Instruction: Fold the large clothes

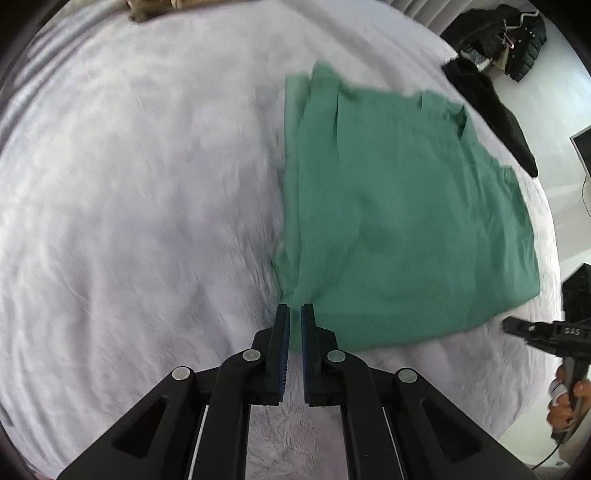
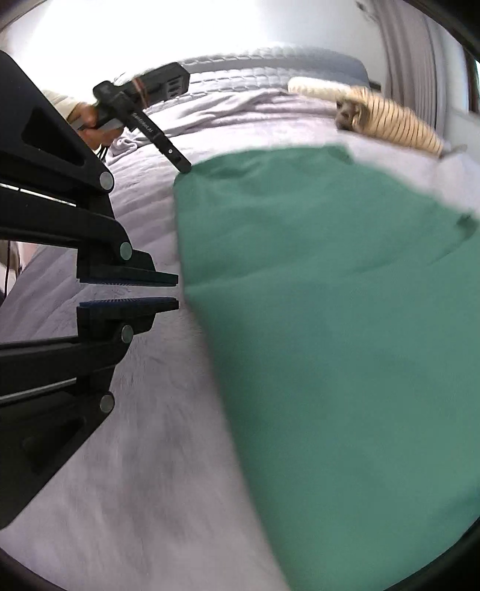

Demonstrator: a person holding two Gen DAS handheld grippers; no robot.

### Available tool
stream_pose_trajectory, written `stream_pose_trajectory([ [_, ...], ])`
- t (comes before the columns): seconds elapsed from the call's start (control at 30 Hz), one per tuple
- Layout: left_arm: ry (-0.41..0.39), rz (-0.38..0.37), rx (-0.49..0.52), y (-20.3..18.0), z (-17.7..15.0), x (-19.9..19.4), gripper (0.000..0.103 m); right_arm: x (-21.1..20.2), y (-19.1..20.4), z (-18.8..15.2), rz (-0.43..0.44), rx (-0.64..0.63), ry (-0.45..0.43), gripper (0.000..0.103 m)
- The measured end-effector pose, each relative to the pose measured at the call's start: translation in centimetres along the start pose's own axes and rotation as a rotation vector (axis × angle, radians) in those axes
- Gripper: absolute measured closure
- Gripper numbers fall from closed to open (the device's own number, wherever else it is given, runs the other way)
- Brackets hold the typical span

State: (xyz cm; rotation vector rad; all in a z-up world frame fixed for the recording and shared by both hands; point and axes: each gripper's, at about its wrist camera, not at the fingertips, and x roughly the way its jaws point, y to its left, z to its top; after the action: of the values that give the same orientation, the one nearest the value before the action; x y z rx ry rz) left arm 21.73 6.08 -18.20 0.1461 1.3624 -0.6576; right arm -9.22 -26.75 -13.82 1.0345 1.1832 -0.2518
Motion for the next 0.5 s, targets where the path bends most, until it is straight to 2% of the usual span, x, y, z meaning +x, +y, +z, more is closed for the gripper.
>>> stream_pose_trajectory([
  [0.1, -0.058, 0.023, -0.008, -0.8, 2.2, -0.6, 0.098, -4.2, -1.5, 2.6, -0.108, -0.016, -0.13, 0.097],
  [0.23, -0.051, 0.083, 0.009, -2.6, 4.4, 2.5, 0.098, -8.0, -5.2, 5.9, -0.28, 0.016, -0.256, 0.097],
  [0.3, -0.015, 0.148, 0.022, -2.4, 4.6, 4.7, 0.097, -8.6, -7.6, 7.3, -0.387, 0.033, -0.277, 0.097],
  [0.37, 0.016, 0.191, 0.02, -2.4, 4.9, 6.9, 0.098, -8.7, -11.0, 7.8, -0.454, 0.081, -0.252, 0.097],
  [0.4, 0.021, 0.199, 0.01, -2.2, 5.1, 7.6, 0.098, -8.6, -12.8, 7.7, -0.464, 0.101, -0.237, 0.103],
  [0.5, 0.021, 0.208, -0.008, -2.0, 5.5, 7.3, 0.097, -9.3, -15.2, 7.0, -0.403, 0.107, -0.239, 0.103],
])
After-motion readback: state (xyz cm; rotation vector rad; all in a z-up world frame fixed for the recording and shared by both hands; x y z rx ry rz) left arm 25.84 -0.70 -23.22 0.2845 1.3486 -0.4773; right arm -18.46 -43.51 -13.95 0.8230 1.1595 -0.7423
